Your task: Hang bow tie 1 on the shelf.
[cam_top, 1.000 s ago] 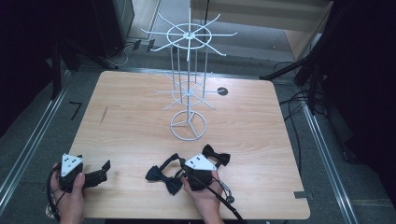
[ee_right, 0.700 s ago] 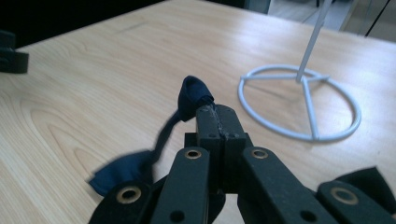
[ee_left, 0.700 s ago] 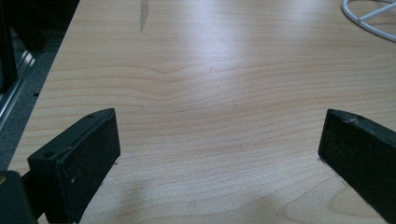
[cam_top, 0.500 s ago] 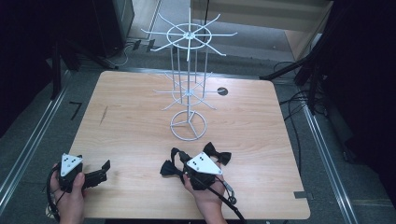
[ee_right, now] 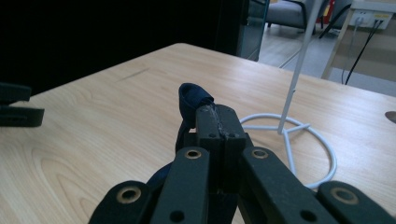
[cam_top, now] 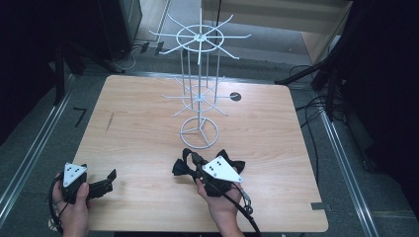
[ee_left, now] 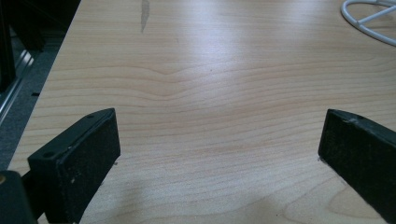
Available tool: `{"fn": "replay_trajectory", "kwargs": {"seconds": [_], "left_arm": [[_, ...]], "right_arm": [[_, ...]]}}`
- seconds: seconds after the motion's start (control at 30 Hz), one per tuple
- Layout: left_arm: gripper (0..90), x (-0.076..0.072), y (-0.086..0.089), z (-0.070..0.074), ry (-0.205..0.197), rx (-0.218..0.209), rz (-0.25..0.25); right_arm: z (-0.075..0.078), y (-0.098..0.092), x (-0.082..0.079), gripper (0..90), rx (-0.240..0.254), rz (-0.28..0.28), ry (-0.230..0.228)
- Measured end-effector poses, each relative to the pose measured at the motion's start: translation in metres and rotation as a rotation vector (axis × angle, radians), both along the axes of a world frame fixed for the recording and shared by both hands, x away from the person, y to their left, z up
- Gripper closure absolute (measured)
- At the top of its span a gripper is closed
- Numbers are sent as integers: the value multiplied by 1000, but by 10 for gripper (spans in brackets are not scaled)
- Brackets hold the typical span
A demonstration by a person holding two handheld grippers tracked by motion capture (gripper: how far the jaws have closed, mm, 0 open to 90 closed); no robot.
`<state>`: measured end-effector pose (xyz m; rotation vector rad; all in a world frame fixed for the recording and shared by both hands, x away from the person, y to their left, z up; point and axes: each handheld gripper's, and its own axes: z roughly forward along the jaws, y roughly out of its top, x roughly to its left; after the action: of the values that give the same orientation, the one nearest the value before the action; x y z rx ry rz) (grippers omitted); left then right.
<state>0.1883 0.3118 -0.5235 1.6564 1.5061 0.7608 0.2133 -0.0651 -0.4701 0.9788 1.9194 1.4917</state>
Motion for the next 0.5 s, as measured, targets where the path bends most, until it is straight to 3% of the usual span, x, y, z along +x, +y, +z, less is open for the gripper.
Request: {"fn": "replay_trajectory", "kwargs": {"seconds": [0.5], "left_arm": [[0, 0, 0, 0, 2, 2, -3]], "right_arm": [[18, -16, 4, 900, 52, -52, -27]]}}
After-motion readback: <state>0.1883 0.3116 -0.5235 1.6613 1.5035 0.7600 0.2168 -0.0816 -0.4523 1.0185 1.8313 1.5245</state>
